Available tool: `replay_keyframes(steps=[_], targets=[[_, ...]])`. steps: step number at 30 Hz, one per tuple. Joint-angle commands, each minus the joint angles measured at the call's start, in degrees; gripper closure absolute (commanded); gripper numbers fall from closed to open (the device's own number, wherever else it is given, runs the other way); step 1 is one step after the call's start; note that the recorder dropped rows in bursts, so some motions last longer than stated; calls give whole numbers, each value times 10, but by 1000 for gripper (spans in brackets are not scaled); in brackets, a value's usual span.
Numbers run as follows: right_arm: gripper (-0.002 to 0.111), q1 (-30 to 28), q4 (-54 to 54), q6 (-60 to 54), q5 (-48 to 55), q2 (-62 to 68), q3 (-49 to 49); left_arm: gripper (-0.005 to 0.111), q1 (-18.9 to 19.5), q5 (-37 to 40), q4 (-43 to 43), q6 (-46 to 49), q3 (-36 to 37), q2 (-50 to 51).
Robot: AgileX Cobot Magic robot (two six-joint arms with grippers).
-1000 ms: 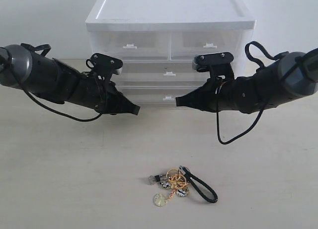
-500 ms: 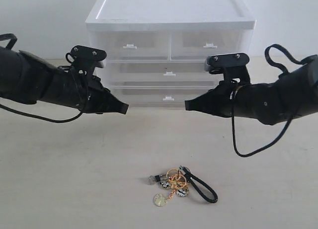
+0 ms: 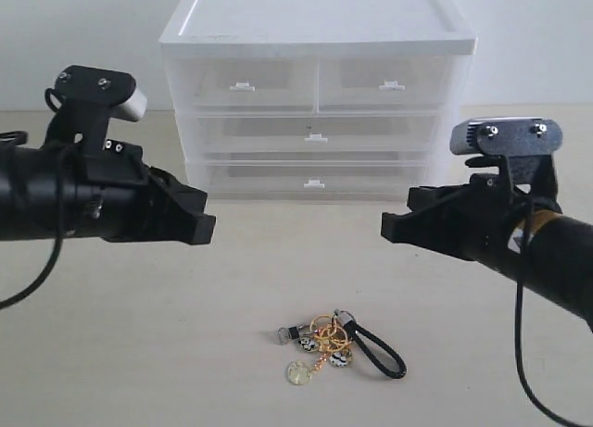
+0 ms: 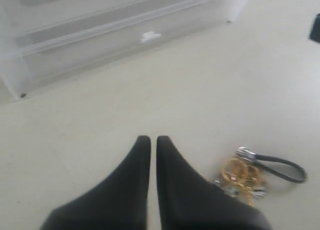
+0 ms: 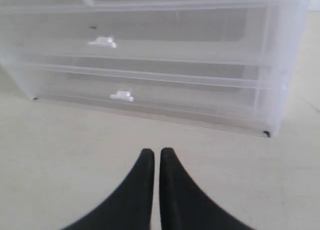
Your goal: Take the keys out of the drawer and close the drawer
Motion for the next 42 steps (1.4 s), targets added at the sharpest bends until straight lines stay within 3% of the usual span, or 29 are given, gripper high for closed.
replay_keyframes(steps=[1,7,14,22,31,42], targets=[[108,52,-1,2,-49,-72,64,102,-69,-1,-54,1,69,-135],[108,106,-1,19,-140,-152,147,102,-118,1,-101,1,165,-306],[108,118,-1,24,-142,-202,201,102,-125,34,-127,1,241,-443],[108,118,-1,26,-42,-202,207,102,-125,62,-127,5,289,-500],[108,118,-1,26,-42,-202,207,102,-125,54,-129,26,302,-571],[108,118,-1,26,-42,-202,207,102,-125,84,-130,27,304,-579]])
